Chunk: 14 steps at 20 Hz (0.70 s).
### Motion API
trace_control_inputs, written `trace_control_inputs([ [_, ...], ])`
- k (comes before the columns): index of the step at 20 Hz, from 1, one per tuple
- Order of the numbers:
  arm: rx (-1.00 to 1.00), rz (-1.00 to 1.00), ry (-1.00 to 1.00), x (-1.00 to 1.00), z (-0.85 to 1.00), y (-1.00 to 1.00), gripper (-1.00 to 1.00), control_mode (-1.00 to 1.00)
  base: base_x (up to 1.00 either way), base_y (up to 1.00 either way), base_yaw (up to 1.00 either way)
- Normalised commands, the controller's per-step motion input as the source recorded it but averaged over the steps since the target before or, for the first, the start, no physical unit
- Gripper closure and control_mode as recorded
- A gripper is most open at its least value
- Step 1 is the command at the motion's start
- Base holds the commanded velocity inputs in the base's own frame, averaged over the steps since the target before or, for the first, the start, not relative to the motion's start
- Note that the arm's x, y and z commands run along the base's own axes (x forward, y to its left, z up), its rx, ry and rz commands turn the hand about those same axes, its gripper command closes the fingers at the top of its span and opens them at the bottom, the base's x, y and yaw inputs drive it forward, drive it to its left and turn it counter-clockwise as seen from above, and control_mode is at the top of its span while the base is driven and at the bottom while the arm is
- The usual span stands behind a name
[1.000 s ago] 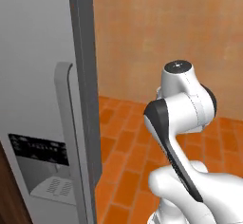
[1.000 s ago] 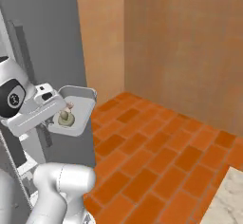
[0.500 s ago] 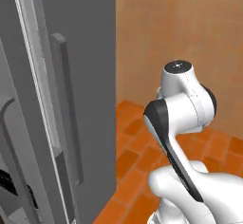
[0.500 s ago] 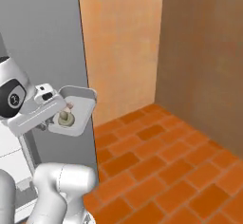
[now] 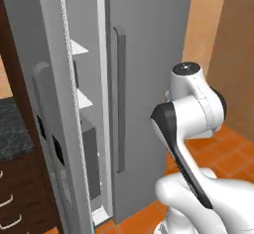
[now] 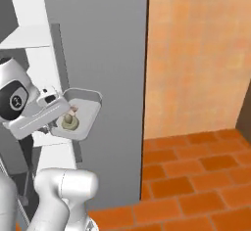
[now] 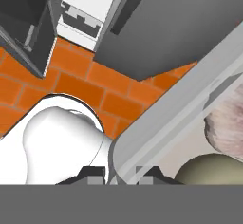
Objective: Take the meat container that has the steak and place it on the second highest rack of the freezer. Then take the vegetable container that has the garlic and mushroom and place it on the highest rack of the freezer.
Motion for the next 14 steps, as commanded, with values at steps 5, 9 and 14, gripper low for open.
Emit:
trace_control_inputs([
  [5,0.00,0.00,0.00,0.00,0.00,0.00,1.00,1.00,0.39,-0.34,0.67],
  [9,0.00,0.00,0.00,0.00,0.00,0.00,1.00,1.00,0.79,-0.23,0.66],
  [14,0.00,0.00,0.00,0.00,0.00,0.00,1.00,1.00,0.57,-0.34,0.59],
])
